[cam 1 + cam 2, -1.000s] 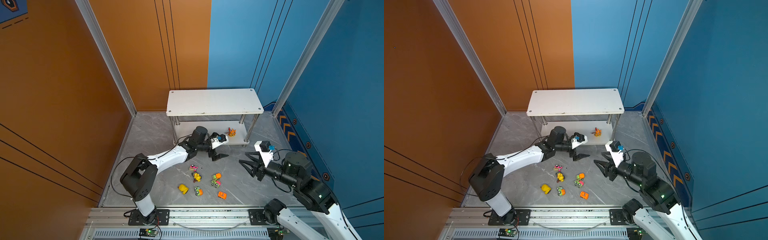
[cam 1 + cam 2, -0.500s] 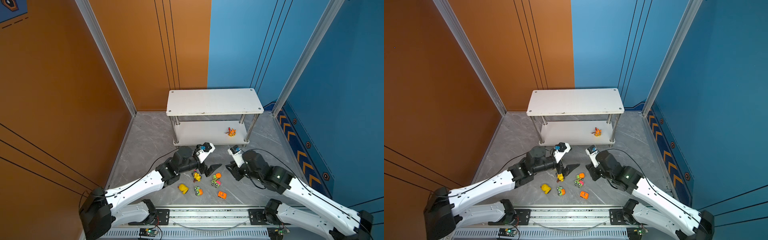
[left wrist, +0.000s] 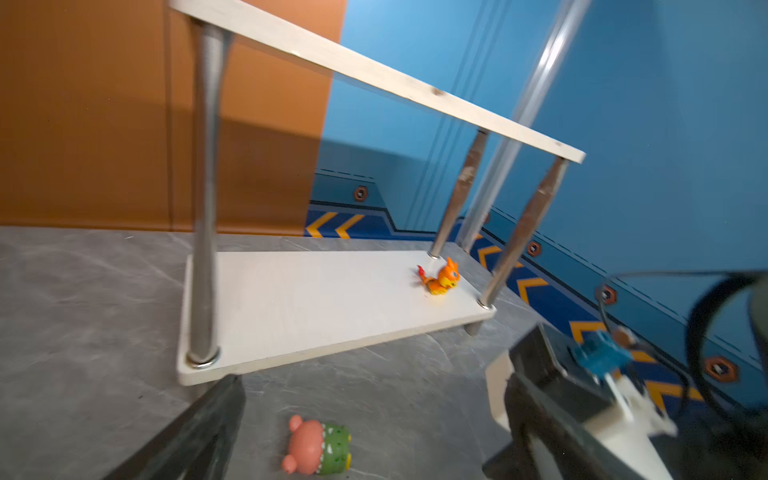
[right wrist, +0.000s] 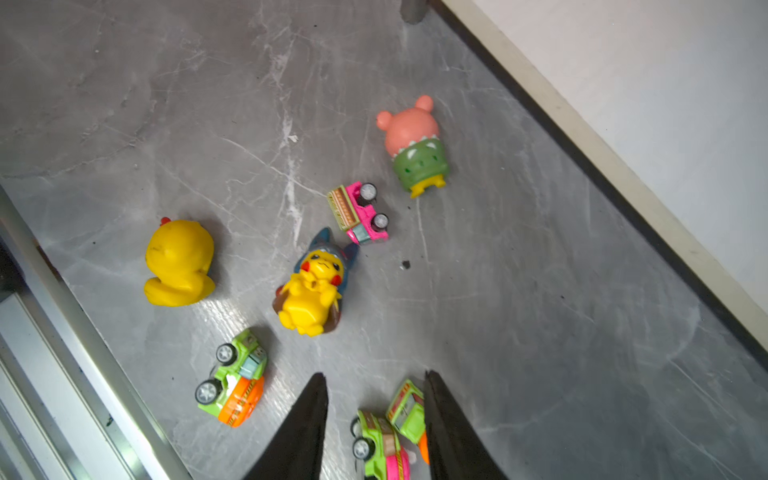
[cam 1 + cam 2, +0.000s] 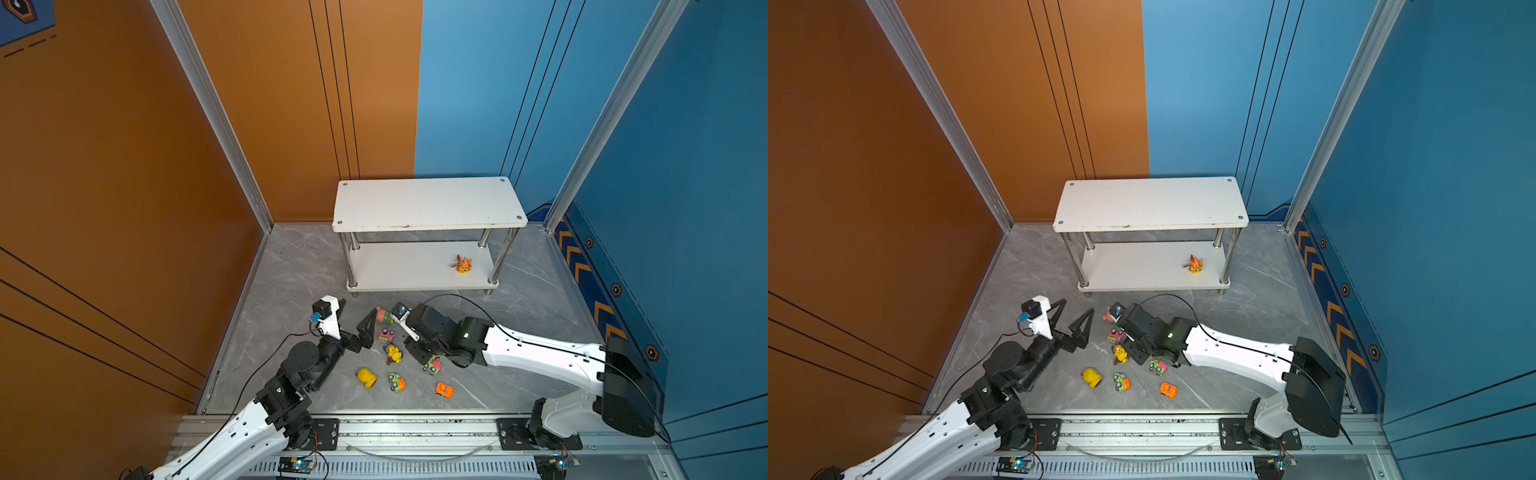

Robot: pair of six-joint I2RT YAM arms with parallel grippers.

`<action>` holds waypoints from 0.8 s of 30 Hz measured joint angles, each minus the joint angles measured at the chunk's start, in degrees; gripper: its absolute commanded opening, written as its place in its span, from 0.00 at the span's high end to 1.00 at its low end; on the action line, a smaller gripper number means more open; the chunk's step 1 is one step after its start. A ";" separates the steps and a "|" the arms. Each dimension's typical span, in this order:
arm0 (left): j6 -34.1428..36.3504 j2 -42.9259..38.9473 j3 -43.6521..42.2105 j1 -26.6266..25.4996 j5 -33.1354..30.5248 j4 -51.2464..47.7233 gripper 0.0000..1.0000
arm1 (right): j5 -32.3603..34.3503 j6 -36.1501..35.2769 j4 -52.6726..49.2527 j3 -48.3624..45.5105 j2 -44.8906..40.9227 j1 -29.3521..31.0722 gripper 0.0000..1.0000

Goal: Place and organize the plastic toys onto the shelf
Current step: 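Reach the right gripper down to the yellow duck while the left arm draws back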

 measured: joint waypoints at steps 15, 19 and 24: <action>-14.29 -8.28 -1.88 15.17 -14.58 -26.86 0.23 | -0.92 -0.20 -1.29 14.47 18.69 12.63 0.38; -17.11 -10.86 -1.88 17.22 -18.82 -31.39 0.25 | -0.79 -0.20 -2.16 19.65 24.24 13.09 0.38; -18.58 -11.52 -1.88 18.69 -20.09 -32.96 0.26 | -0.74 -0.17 -3.85 20.98 28.02 13.09 0.38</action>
